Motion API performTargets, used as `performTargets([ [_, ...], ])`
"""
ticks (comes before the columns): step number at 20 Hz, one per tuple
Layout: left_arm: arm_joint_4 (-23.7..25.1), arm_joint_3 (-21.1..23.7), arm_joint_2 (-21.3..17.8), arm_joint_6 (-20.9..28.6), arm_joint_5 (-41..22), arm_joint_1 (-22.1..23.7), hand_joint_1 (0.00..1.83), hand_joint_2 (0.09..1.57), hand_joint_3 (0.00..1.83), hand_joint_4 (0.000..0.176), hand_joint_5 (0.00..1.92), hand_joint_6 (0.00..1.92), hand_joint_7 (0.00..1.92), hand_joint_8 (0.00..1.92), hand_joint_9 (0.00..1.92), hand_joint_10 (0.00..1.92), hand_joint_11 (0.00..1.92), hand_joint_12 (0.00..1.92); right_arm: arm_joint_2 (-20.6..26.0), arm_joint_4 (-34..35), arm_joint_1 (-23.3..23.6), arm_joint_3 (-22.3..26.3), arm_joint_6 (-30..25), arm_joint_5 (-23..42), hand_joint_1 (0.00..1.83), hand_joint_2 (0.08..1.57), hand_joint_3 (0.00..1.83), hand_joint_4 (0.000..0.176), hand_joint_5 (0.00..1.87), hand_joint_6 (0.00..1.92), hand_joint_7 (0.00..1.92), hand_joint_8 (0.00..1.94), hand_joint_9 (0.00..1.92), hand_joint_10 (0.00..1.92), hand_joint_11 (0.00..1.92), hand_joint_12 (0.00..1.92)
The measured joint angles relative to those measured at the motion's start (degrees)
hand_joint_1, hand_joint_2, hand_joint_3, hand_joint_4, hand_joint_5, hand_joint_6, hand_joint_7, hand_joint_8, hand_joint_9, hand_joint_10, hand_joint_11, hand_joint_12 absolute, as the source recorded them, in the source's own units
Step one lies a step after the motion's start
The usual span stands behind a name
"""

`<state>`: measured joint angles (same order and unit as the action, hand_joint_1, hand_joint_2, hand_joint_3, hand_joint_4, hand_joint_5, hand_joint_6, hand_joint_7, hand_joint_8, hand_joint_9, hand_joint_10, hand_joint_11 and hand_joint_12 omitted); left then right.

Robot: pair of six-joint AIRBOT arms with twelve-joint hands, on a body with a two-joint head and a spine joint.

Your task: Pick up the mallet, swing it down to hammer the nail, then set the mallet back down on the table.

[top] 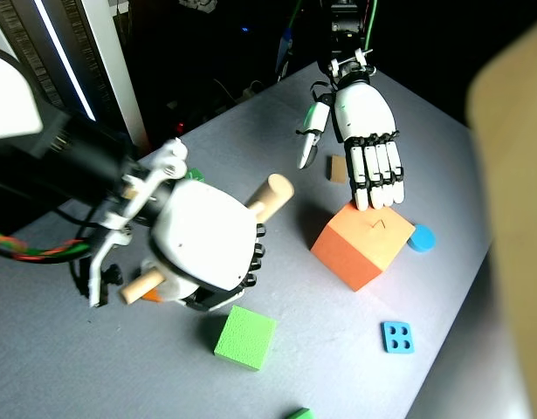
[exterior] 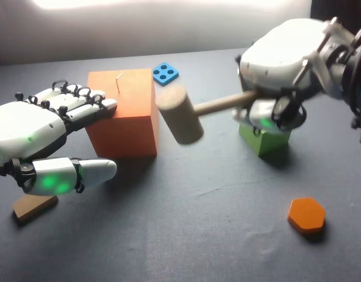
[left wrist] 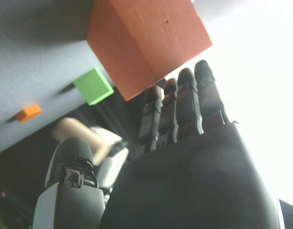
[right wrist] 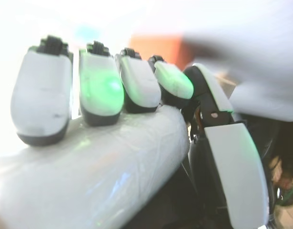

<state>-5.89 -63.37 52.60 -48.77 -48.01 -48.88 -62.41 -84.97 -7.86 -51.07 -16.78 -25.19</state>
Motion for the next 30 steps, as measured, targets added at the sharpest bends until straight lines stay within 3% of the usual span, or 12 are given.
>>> performTargets([
  [4, 0.2, 0.0, 0.0, 0.5, 0.1, -0.3, 0.00, 1.23, 0.00, 0.000, 0.11, 0.00, 0.07, 0.00, 0.05, 0.00, 0.00, 0.16, -1.3, -15.8, -0.6, 0.3, -16.8, -4.2, 0.30, 1.57, 0.08, 0.000, 1.21, 1.92, 1.61, 1.94, 1.70, 1.92, 1.74, 1.92],
  [6, 0.2, 0.0, 0.1, 0.5, 0.2, -0.3, 0.00, 1.24, 0.00, 0.000, 0.13, 0.00, 0.10, 0.00, 0.08, 0.01, 0.00, 0.23, -1.9, -23.9, -1.4, 0.2, -22.9, -7.3, 0.32, 1.57, 0.09, 0.000, 1.20, 1.92, 1.60, 1.94, 1.70, 1.92, 1.76, 1.92],
  [10, -0.3, 0.0, 0.5, 0.5, 0.0, -0.3, 0.00, 1.24, 0.00, 0.000, 0.14, 0.00, 0.11, 0.00, 0.10, 0.01, 0.00, 0.29, -6.7, -27.1, -2.1, -4.3, -25.9, -11.6, 0.33, 1.57, 0.08, 0.000, 1.22, 1.92, 1.61, 1.94, 1.71, 1.92, 1.76, 1.92],
  [11, -0.4, 0.0, 0.7, 0.5, -0.1, -0.3, 0.00, 1.24, 0.00, 0.000, 0.10, 0.00, 0.06, 0.00, 0.06, 0.00, 0.00, 0.21, -8.0, -27.1, -2.2, -5.9, -25.9, -11.9, 0.34, 1.57, 0.09, 0.000, 1.22, 1.92, 1.61, 1.94, 1.71, 1.92, 1.77, 1.92],
  [13, -0.4, 0.0, 0.7, 0.5, -0.1, -0.3, 0.03, 1.23, 0.00, 0.000, 0.15, 0.00, 0.11, 0.00, 0.10, 0.00, 0.00, 0.31, -11.0, -27.1, -2.2, -9.6, -25.9, -12.0, 0.33, 1.57, 0.07, 0.009, 1.24, 1.92, 1.62, 1.94, 1.71, 1.92, 1.75, 1.92],
  [15, -0.4, 0.0, 0.7, 0.5, -0.2, -0.3, 0.00, 1.23, 0.00, 0.000, 0.12, 0.00, 0.08, 0.00, 0.07, 0.00, 0.00, 0.23, -13.7, -27.1, -2.2, -13.2, -26.0, -11.8, 0.37, 1.57, 0.06, 0.041, 1.25, 1.92, 1.63, 1.94, 1.73, 1.92, 1.77, 1.92],
  [17, -0.4, 0.0, 0.7, 0.5, -0.1, -0.3, 0.00, 1.24, 0.00, 0.000, 0.11, 0.00, 0.08, 0.00, 0.07, 0.00, 0.00, 0.21, -15.1, -27.3, -2.4, -14.7, -25.9, -11.7, 0.38, 1.57, 0.07, 0.060, 1.25, 1.92, 1.64, 1.94, 1.73, 1.92, 1.78, 1.92],
  [18, -0.3, 0.0, 0.7, 0.5, 0.0, -0.3, 0.00, 1.24, 0.00, 0.000, 0.10, 0.00, 0.07, 0.00, 0.06, 0.00, 0.00, 0.19, -15.9, -27.2, -2.4, -15.3, -25.9, -11.4, 0.39, 1.57, 0.07, 0.139, 1.26, 1.92, 1.63, 1.94, 1.73, 1.92, 1.77, 1.92],
  [19, -0.3, 0.0, 0.7, 0.5, 0.1, -0.3, 0.00, 1.24, 0.00, 0.000, 0.10, 0.00, 0.07, 0.00, 0.06, 0.00, 0.00, 0.18, -16.6, -27.3, -2.4, -15.9, -25.9, -10.9, 0.37, 1.57, 0.07, 0.169, 1.28, 1.92, 1.64, 1.94, 1.73, 1.92, 1.78, 1.92],
  [21, -0.3, 0.0, 0.7, 0.5, 0.2, -0.3, 0.00, 1.24, 0.00, 0.000, 0.10, 0.00, 0.07, 0.00, 0.06, 0.00, 0.00, 0.18, -18.0, -27.4, -2.3, -17.0, -25.9, -10.4, 0.36, 1.57, 0.07, 0.176, 1.27, 1.92, 1.64, 1.94, 1.73, 1.92, 1.77, 1.92],
  [30, 0.5, -0.2, 0.8, 0.7, 0.7, -0.3, 0.00, 1.24, 0.00, 0.000, 0.09, 0.00, 0.05, 0.00, 0.04, 0.00, 0.00, 0.14, -22.7, -27.5, -0.2, -22.9, -26.6, -9.3, 0.38, 1.57, 0.08, 0.176, 1.26, 1.92, 1.64, 1.94, 1.73, 1.92, 1.78, 1.92],
])
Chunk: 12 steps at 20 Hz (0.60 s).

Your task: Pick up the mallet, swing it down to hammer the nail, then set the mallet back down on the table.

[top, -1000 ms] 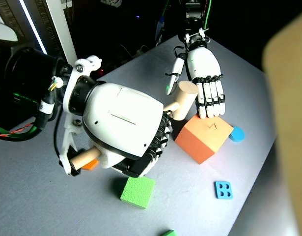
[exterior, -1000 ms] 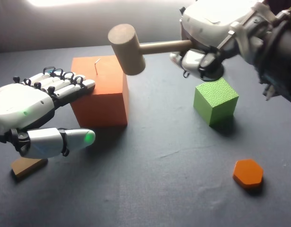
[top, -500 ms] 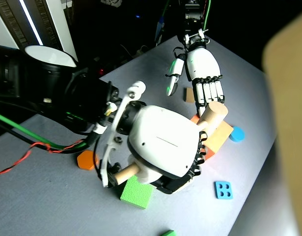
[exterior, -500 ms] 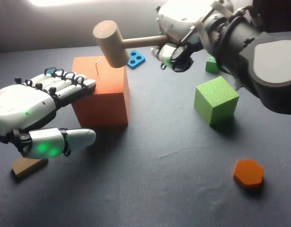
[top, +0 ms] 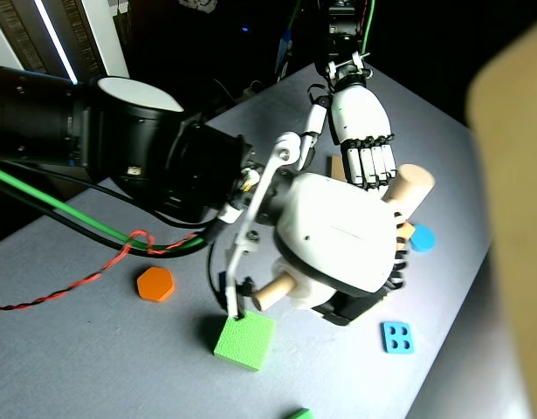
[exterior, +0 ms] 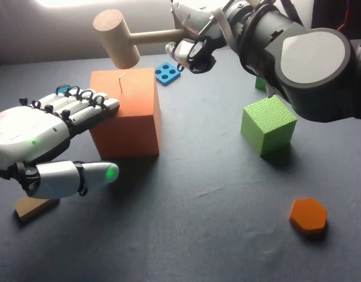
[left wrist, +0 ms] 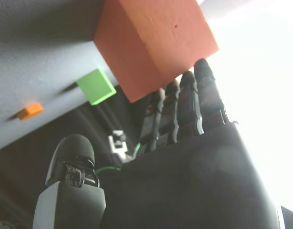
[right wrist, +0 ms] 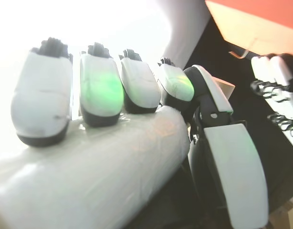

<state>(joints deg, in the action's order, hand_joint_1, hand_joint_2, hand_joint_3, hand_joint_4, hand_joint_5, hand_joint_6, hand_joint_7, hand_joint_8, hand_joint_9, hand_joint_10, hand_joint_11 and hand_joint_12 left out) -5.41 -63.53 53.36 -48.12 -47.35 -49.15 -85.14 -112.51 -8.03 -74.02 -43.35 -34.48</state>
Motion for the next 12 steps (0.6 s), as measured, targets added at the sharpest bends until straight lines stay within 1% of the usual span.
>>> performTargets([
  [1, 0.0, 0.0, 0.0, 0.0, 0.1, 0.0, 0.00, 1.24, 0.00, 0.000, 0.09, 0.00, 0.04, 0.00, 0.03, 0.00, 0.00, 0.13, -0.2, -0.1, 0.0, -0.3, -0.2, 0.1, 0.36, 1.57, 0.07, 0.176, 1.23, 1.92, 1.61, 1.94, 1.71, 1.92, 1.75, 1.92],
  [2, 0.0, 0.0, 0.0, 0.0, 0.1, 0.0, 0.00, 1.24, 0.00, 0.000, 0.10, 0.00, 0.06, 0.00, 0.05, 0.01, 0.00, 0.16, -0.3, -0.2, -0.1, -0.7, -0.8, 0.2, 0.35, 1.57, 0.08, 0.176, 1.22, 1.92, 1.61, 1.94, 1.72, 1.92, 1.77, 1.92],
  [3, 0.0, 0.0, 0.0, 0.1, 0.1, 0.0, 0.00, 1.25, 0.00, 0.000, 0.10, 0.00, 0.06, 0.00, 0.05, 0.00, 0.00, 0.14, -0.6, -0.8, -0.6, -1.1, -1.6, 0.1, 0.36, 1.57, 0.07, 0.176, 1.23, 1.92, 1.62, 1.94, 1.72, 1.92, 1.77, 1.92],
  [4, 0.0, 0.0, 0.0, 0.1, 0.1, 0.0, 0.00, 1.24, 0.00, 0.000, 0.11, 0.00, 0.08, 0.00, 0.06, 0.00, 0.00, 0.18, -0.9, -1.2, -2.1, -1.6, -1.7, 0.1, 0.36, 1.57, 0.06, 0.176, 1.24, 1.92, 1.62, 1.94, 1.72, 1.92, 1.76, 1.92],
  [5, 0.0, 0.0, 0.0, 0.2, 0.0, 0.0, 0.00, 1.23, 0.00, 0.000, 0.10, 0.00, 0.05, 0.00, 0.04, 0.00, 0.00, 0.12, -1.1, -1.4, -3.6, -2.0, -1.8, 0.2, 0.36, 1.57, 0.06, 0.176, 1.24, 1.92, 1.62, 1.94, 1.72, 1.92, 1.76, 1.92],
  [6, 0.1, 0.0, 0.0, 0.2, 0.0, 0.0, 0.00, 1.24, 0.00, 0.000, 0.09, 0.00, 0.04, 0.00, 0.03, 0.00, 0.00, 0.08, -1.2, -0.5, -6.0, -2.4, -3.2, 0.7, 0.35, 1.57, 0.06, 0.176, 1.24, 1.92, 1.61, 1.94, 1.71, 1.92, 1.75, 1.92],
  [7, 0.1, 0.0, 0.0, 0.2, 0.0, 0.0, 0.00, 1.24, 0.00, 0.000, 0.12, 0.00, 0.07, 0.00, 0.06, 0.00, 0.00, 0.16, -1.2, 0.8, -7.1, -2.6, -4.5, 1.1, 0.35, 1.57, 0.06, 0.176, 1.21, 1.92, 1.60, 1.94, 1.70, 1.92, 1.75, 1.92],
  [8, 0.1, 0.0, 0.0, 0.2, 0.1, 0.0, 0.00, 1.24, 0.00, 0.000, 0.11, 0.00, 0.07, 0.00, 0.05, 0.00, 0.00, 0.14, -1.1, 0.9, -7.6, -2.8, -4.7, 1.3, 0.32, 1.57, 0.06, 0.176, 1.22, 1.92, 1.61, 1.94, 1.71, 1.92, 1.75, 1.92],
  [10, 0.1, 0.0, 0.0, 0.2, 0.1, 0.1, 0.00, 1.24, 0.00, 0.000, 0.11, 0.00, 0.06, 0.00, 0.05, 0.00, 0.00, 0.15, -0.2, -1.3, -7.2, -2.7, -4.5, 2.0, 0.32, 1.57, 0.08, 0.176, 1.22, 1.92, 1.61, 1.94, 1.71, 1.92, 1.76, 1.92],
  [11, 0.1, 0.0, 0.0, 0.2, 0.1, 0.2, 0.00, 1.24, 0.00, 0.000, 0.10, 0.00, 0.05, 0.00, 0.03, 0.00, 0.00, 0.10, 0.5, -1.1, -6.9, -2.0, -4.7, 2.5, 0.32, 1.57, 0.08, 0.176, 1.20, 1.92, 1.59, 1.94, 1.70, 1.92, 1.74, 1.92],
  [12, 0.1, 0.0, 0.0, 0.2, 0.1, 0.2, 0.00, 1.24, 0.00, 0.000, 0.11, 0.00, 0.06, 0.00, 0.04, 0.00, 0.00, 0.12, 1.4, -0.9, -6.7, -1.0, -5.1, 2.9, 0.33, 1.57, 0.07, 0.176, 1.19, 1.92, 1.59, 1.94, 1.70, 1.92, 1.75, 1.92],
])
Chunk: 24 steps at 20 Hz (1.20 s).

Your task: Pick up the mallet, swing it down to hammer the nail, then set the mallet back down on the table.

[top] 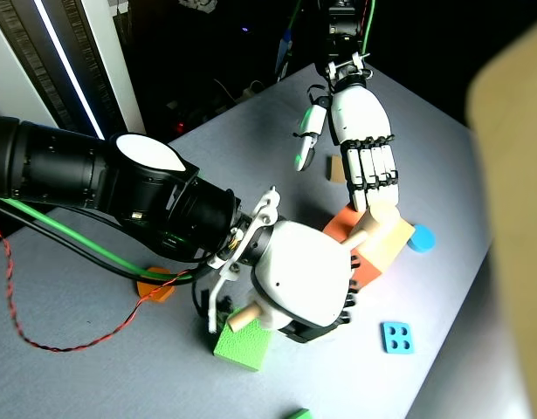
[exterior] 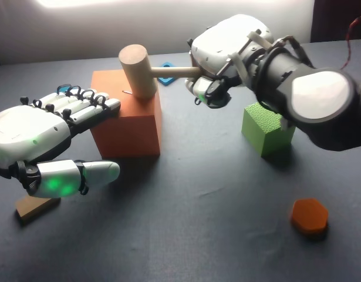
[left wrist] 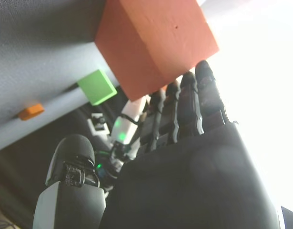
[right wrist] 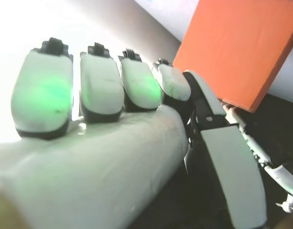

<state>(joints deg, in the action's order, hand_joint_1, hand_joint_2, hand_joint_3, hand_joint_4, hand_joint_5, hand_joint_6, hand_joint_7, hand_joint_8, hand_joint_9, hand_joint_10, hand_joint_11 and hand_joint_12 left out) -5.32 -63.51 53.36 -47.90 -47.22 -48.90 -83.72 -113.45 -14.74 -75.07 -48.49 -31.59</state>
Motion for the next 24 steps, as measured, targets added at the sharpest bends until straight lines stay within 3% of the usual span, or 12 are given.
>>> performTargets([
  [3, 0.1, 0.0, 0.0, 0.0, 0.0, 0.0, 0.00, 1.25, 0.00, 0.000, 0.11, 0.00, 0.07, 0.00, 0.05, 0.00, 0.00, 0.14, 5.8, -0.7, 1.4, 5.9, 0.0, 1.0, 0.29, 1.57, 0.08, 0.176, 1.19, 1.92, 1.58, 1.94, 1.69, 1.92, 1.75, 1.92],
  [6, 0.1, 0.0, 0.0, 0.0, 0.0, 0.0, 0.00, 1.24, 0.00, 0.000, 0.09, 0.00, 0.04, 0.00, 0.03, 0.00, 0.00, 0.08, 13.0, -14.3, 1.0, 12.7, -6.7, 1.0, 0.29, 1.57, 0.09, 0.176, 1.20, 1.92, 1.59, 1.94, 1.70, 1.92, 1.75, 1.92],
  [8, 0.2, 0.0, 0.0, 0.1, 0.1, 0.0, 0.00, 1.24, 0.00, 0.000, 0.11, 0.00, 0.07, 0.00, 0.05, 0.00, 0.00, 0.16, 15.8, -18.2, 0.2, 15.6, -8.8, 1.8, 0.28, 1.57, 0.09, 0.176, 1.20, 1.92, 1.60, 1.94, 1.70, 1.92, 1.75, 1.92],
  [10, 0.2, 0.0, 0.0, 0.2, 0.1, 0.0, 0.00, 1.24, 0.00, 0.000, 0.10, 0.00, 0.06, 0.00, 0.04, 0.00, 0.00, 0.11, 18.8, -21.0, -1.7, 18.6, -11.3, 4.6, 0.29, 1.57, 0.09, 0.176, 1.22, 1.92, 1.61, 1.94, 1.71, 1.92, 1.75, 1.92],
  [12, 0.3, 0.0, 0.0, 0.4, 0.2, 0.1, 0.00, 1.24, 0.00, 0.000, 0.10, 0.00, 0.05, 0.00, 0.04, 0.00, 0.00, 0.10, 21.7, -30.4, -4.4, 20.7, -19.2, 6.8, 0.30, 1.57, 0.08, 0.176, 1.22, 1.92, 1.61, 1.94, 1.71, 1.92, 1.75, 1.92],
  [17, 1.9, -0.1, -0.1, 1.6, 1.7, 1.5, 0.00, 1.24, 0.00, 0.000, 0.10, 0.00, 0.06, 0.00, 0.04, 0.00, 0.00, 0.11, 21.8, -41.5, -9.9, 21.2, -26.9, 8.9, 0.27, 1.57, 0.06, 0.176, 1.27, 1.92, 1.66, 1.94, 1.76, 1.92, 1.82, 1.92],
  [24, 9.4, 0.0, -2.6, 4.5, 6.9, 5.9, 0.00, 1.25, 0.00, 0.000, 0.06, 0.00, 0.02, 0.00, 0.01, 0.00, 0.00, 0.02, 14.6, -42.7, -11.9, 17.4, -26.2, 7.1, 0.20, 1.57, 0.07, 0.176, 1.29, 1.92, 1.65, 1.94, 1.75, 1.92, 1.81, 1.92],
])
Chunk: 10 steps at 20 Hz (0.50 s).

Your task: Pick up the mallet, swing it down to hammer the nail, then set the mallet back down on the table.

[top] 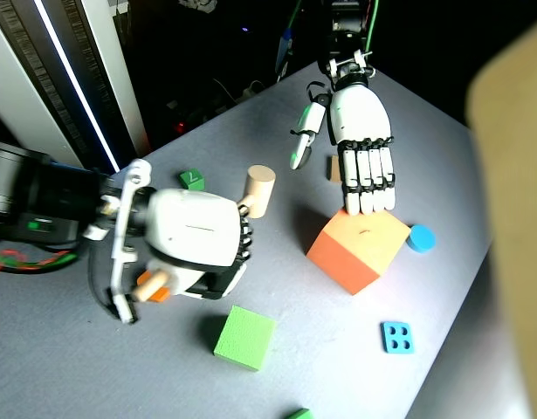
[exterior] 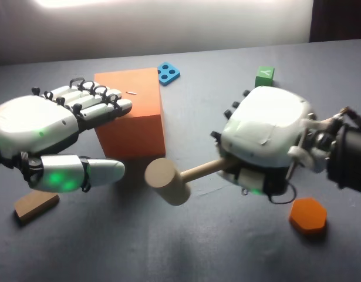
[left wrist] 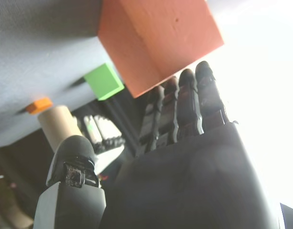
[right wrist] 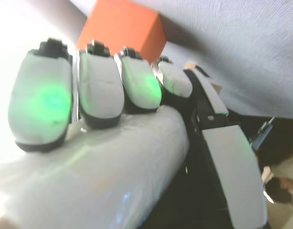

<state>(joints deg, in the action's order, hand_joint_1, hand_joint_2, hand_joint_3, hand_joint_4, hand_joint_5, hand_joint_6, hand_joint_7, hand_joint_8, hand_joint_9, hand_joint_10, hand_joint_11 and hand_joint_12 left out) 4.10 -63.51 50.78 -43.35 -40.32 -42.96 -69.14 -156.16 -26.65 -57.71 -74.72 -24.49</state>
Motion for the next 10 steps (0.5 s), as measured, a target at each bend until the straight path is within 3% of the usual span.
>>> performTargets([
  [4, 1.1, 0.5, -2.3, 0.4, 1.5, 2.3, 0.00, 1.25, 0.00, 0.000, 0.05, 0.00, 0.01, 0.00, 0.00, 0.00, 0.00, 0.00, -4.0, 0.0, -0.7, -3.1, 0.2, -1.4, 0.18, 1.57, 0.05, 0.176, 1.29, 1.92, 1.65, 1.94, 1.75, 1.92, 1.83, 1.92],
  [10, 8.8, 1.4, -4.3, 4.5, 2.2, 5.0, 0.00, 1.25, 0.00, 0.000, 0.08, 0.01, 0.04, 0.01, 0.03, 0.01, 0.02, 0.01, -8.9, 0.1, -3.0, -7.2, 1.1, -3.4, 0.23, 1.57, 0.03, 0.176, 1.31, 1.92, 1.61, 1.94, 1.72, 1.92, 1.79, 1.92],
])
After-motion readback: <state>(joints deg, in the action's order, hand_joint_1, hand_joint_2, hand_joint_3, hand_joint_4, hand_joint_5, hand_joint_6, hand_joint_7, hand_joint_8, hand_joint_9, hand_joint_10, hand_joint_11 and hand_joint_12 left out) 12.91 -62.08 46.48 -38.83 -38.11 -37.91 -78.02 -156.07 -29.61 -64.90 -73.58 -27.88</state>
